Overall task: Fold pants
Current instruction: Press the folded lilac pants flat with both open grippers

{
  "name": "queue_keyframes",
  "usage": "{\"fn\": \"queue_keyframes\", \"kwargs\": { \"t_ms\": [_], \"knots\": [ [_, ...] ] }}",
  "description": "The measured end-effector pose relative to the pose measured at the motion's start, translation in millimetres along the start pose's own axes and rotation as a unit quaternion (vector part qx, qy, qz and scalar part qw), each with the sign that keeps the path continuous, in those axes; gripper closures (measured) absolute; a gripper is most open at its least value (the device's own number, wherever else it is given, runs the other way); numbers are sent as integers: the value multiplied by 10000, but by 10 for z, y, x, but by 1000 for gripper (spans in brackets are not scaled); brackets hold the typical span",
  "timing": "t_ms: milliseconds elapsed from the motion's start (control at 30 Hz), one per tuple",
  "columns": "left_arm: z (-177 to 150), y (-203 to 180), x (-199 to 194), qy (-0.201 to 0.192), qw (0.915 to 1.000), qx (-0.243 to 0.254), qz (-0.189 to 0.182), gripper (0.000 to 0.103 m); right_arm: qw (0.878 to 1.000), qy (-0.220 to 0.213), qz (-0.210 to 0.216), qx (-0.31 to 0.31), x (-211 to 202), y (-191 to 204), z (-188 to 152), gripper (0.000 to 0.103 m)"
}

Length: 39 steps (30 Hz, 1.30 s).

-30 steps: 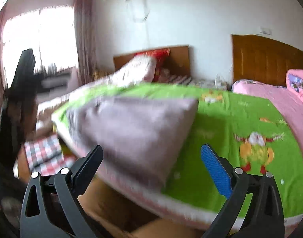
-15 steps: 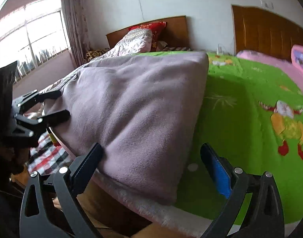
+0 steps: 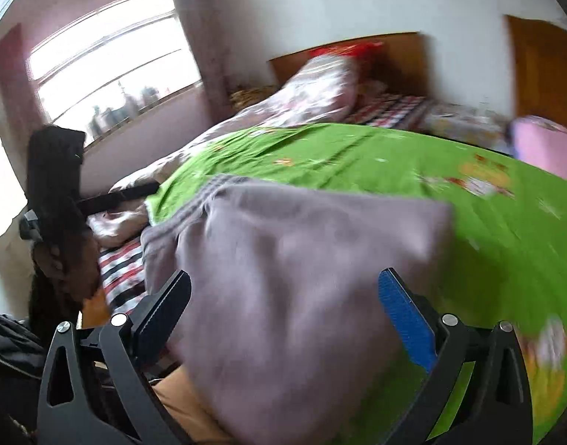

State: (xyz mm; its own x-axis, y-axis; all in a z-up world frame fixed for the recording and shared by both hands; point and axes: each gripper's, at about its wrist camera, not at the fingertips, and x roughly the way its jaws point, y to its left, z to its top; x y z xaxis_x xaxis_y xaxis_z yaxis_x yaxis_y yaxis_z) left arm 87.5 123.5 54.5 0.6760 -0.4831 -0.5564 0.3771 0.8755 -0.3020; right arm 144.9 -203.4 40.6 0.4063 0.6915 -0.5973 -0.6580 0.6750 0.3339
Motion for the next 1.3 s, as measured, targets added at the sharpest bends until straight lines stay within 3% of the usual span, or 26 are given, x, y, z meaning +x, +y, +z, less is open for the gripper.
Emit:
{"fn": "queue_keyframes", "kwargs": {
  "t_ms": [67,167,200,300,367,433,500,567,667,733,800,867,967,1167,1267,1300],
  "knots": [
    [-121,63,222,411,9987,-23,299,2,9985,330,429,91,295,-109,172,5],
    [-388,118,436,784,9944,148,693,2,9860,1041,1298,-86,750,-84,299,5],
    [-441,99,453,753,9937,303,769,2,9821,1261,1375,-266,906,-48,325,5],
    [-493,13,525,812,9887,706,1039,2,9786,1588,1085,-734,1221,-57,399,8],
    [-506,29,552,828,9884,706,1059,2,9838,1549,814,-384,1279,-240,536,9],
    [-538,51,562,783,9889,705,1050,2,9915,1199,486,-104,1160,-304,671,6],
    [-578,42,567,729,9882,792,1089,2,9927,837,857,147,1032,-300,771,6],
    [-608,20,575,700,9871,867,1151,2,9915,834,993,97,1034,-241,779,5],
    [-599,40,583,684,9872,852,1162,2,9881,1401,628,78,1282,-355,664,5],
    [-615,29,572,675,9873,879,1140,2,9880,1528,77,235,1374,-587,609,10],
    [-622,29,572,686,9869,903,1147,2,9932,1044,-73,511,1220,-736,671,8],
    [-625,27,575,691,9867,904,1162,2,9928,577,-685,801,984,-837,714,7],
    [-633,-13,572,692,9861,917,1198,2,9932,182,-785,843,648,-777,634,7],
    [-655,-48,580,646,9850,960,1278,2,9969,-86,-781,74,98,-22,70,6],
    [-661,-64,585,641,9843,982,1317,1,9903,139,-1339,-333,97,303,-332,5],
    [-668,-84,584,639,9840,995,1330,1,9858,389,-1563,-479,208,396,-517,5]
  ]
}}
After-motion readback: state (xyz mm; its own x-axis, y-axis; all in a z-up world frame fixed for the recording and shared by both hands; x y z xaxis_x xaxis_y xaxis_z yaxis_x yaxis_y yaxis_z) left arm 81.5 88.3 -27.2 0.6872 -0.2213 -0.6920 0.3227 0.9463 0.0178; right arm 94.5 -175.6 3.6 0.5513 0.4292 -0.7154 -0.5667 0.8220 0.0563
